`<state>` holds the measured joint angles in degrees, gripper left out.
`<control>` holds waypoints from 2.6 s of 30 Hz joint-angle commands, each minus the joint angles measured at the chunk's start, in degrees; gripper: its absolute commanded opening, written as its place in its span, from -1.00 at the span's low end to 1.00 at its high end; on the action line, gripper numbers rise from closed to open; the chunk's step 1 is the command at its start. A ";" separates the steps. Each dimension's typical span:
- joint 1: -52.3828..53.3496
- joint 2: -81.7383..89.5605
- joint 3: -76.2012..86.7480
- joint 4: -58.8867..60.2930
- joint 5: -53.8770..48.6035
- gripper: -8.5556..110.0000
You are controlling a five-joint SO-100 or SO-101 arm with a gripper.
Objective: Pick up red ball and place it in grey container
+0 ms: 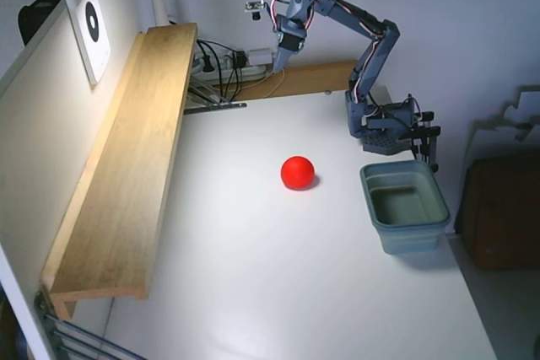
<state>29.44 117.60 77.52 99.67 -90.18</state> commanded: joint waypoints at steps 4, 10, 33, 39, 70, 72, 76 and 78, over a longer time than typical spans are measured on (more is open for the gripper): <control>0.56 1.64 -1.77 0.33 0.18 -0.91; 0.56 1.64 -1.77 0.33 0.18 -0.91; -5.25 1.64 -1.77 0.33 0.18 -0.21; -11.25 1.64 -1.77 0.33 0.18 -0.21; -26.60 1.64 -1.77 0.33 0.18 -0.21; -26.60 1.64 -1.77 0.33 0.18 -0.21; -26.60 1.64 -1.77 0.33 0.18 -0.21; -26.60 1.64 -1.77 0.33 0.18 -0.21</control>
<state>1.76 117.60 77.52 99.67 -90.18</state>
